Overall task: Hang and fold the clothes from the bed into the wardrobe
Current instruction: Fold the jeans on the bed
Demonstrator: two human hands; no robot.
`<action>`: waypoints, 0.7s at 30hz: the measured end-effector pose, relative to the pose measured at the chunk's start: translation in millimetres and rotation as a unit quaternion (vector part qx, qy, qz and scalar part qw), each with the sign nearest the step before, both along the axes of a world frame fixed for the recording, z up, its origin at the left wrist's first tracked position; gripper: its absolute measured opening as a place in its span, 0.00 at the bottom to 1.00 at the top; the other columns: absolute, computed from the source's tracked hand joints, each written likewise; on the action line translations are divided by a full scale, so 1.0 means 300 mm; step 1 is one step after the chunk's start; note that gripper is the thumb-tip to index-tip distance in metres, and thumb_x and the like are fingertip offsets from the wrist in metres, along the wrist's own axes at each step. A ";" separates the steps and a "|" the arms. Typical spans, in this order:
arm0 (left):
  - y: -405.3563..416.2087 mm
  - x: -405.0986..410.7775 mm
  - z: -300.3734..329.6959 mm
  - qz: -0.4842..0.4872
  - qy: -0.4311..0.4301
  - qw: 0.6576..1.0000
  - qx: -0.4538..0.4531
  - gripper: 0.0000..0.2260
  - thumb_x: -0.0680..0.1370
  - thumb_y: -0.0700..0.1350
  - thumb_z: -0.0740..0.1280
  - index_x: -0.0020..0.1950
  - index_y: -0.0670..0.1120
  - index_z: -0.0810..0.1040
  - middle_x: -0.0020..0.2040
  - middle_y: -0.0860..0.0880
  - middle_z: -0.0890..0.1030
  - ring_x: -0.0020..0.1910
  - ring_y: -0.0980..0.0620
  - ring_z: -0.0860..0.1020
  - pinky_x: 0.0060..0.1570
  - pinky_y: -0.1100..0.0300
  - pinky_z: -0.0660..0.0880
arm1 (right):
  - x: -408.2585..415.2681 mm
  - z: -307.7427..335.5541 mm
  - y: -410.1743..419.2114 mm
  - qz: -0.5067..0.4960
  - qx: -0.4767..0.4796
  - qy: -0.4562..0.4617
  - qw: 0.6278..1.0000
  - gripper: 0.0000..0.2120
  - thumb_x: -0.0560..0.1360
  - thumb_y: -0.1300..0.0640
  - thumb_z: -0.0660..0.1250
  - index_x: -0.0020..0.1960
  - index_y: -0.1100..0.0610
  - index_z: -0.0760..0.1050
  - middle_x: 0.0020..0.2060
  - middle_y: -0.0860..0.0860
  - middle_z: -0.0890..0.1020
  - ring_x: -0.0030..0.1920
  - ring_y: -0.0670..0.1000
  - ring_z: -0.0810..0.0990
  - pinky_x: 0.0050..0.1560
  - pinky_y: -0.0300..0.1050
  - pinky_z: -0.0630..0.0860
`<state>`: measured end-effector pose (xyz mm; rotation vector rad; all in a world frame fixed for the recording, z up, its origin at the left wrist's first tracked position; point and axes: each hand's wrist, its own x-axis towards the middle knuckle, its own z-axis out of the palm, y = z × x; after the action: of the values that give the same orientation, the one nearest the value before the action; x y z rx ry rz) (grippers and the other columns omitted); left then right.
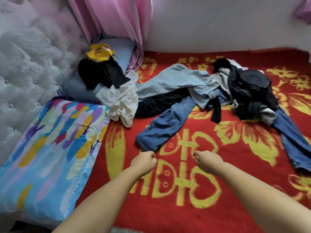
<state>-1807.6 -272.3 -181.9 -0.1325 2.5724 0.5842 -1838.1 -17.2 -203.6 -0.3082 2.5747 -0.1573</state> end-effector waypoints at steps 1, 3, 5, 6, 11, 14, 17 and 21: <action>0.005 -0.029 -0.067 -0.009 -0.008 1.000 -0.004 0.12 0.78 0.48 0.58 0.56 0.49 0.78 0.52 0.50 0.81 0.49 0.47 0.79 0.42 0.57 0.72 | -0.023 -0.070 -0.002 -0.003 0.001 -0.011 1.000 0.14 0.82 0.52 0.49 0.58 0.56 0.70 0.51 0.53 0.79 0.47 0.55 0.78 0.40 0.46 0.72; 0.016 -0.090 -0.198 -0.033 -0.019 0.999 -0.023 0.13 0.78 0.47 0.58 0.59 0.48 0.77 0.55 0.49 0.80 0.53 0.47 0.78 0.46 0.56 0.74 | -0.052 -0.212 -0.013 -0.014 0.002 -0.040 0.999 0.11 0.82 0.53 0.50 0.53 0.57 0.69 0.50 0.54 0.77 0.48 0.56 0.78 0.42 0.48 0.74; 0.031 -0.171 -0.329 -0.069 -0.021 0.996 -0.044 0.13 0.78 0.46 0.58 0.60 0.45 0.76 0.57 0.47 0.79 0.54 0.46 0.77 0.47 0.54 0.75 | -0.081 -0.356 -0.021 -0.043 -0.006 -0.065 0.997 0.13 0.82 0.53 0.50 0.58 0.57 0.69 0.55 0.55 0.74 0.52 0.57 0.76 0.49 0.51 0.76; 0.040 -0.214 -0.389 -0.087 -0.016 0.995 -0.055 0.13 0.79 0.46 0.58 0.60 0.44 0.75 0.57 0.47 0.78 0.55 0.45 0.77 0.47 0.53 0.75 | -0.094 -0.425 -0.023 -0.060 -0.008 -0.067 0.996 0.15 0.82 0.52 0.51 0.63 0.57 0.69 0.60 0.57 0.72 0.56 0.58 0.75 0.53 0.53 0.76; 0.095 -0.429 -0.641 -0.149 0.062 0.981 -0.105 0.16 0.78 0.46 0.60 0.65 0.43 0.70 0.59 0.43 0.72 0.61 0.42 0.70 0.55 0.47 0.72 | -0.128 -0.715 -0.011 -0.125 0.005 -0.012 0.992 0.25 0.82 0.49 0.53 0.77 0.52 0.54 0.77 0.55 0.51 0.77 0.56 0.50 0.74 0.55 0.57; 0.123 -0.506 -0.771 -0.132 0.116 0.981 -0.086 0.20 0.79 0.49 0.61 0.70 0.44 0.67 0.63 0.43 0.70 0.63 0.42 0.68 0.56 0.48 0.69 | -0.095 -0.849 0.009 -0.112 0.014 0.031 0.993 0.27 0.82 0.48 0.48 0.78 0.49 0.44 0.78 0.52 0.42 0.77 0.52 0.39 0.75 0.55 0.38; 0.149 -0.523 -0.877 -0.121 0.145 0.976 -0.107 0.29 0.79 0.52 0.62 0.77 0.45 0.57 0.74 0.42 0.59 0.73 0.43 0.59 0.67 0.49 0.61 | -0.061 -0.919 0.013 -0.106 0.026 0.075 0.991 0.27 0.81 0.47 0.42 0.78 0.46 0.38 0.77 0.50 0.37 0.74 0.46 0.29 0.73 0.53 0.30; 0.191 -0.575 -0.943 -0.119 0.232 0.952 -0.161 0.32 0.78 0.47 0.59 0.79 0.47 0.49 0.78 0.41 0.50 0.76 0.45 0.54 0.67 0.50 0.59 | -0.051 -0.951 0.013 -0.127 0.013 0.167 0.978 0.29 0.77 0.47 0.43 0.78 0.48 0.53 0.78 0.52 0.53 0.77 0.49 0.45 0.75 0.54 0.39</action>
<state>-1980.0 -215.0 -464.8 0.2344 3.0625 0.1033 -1853.3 -13.3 -488.9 0.0104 2.9408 -0.1778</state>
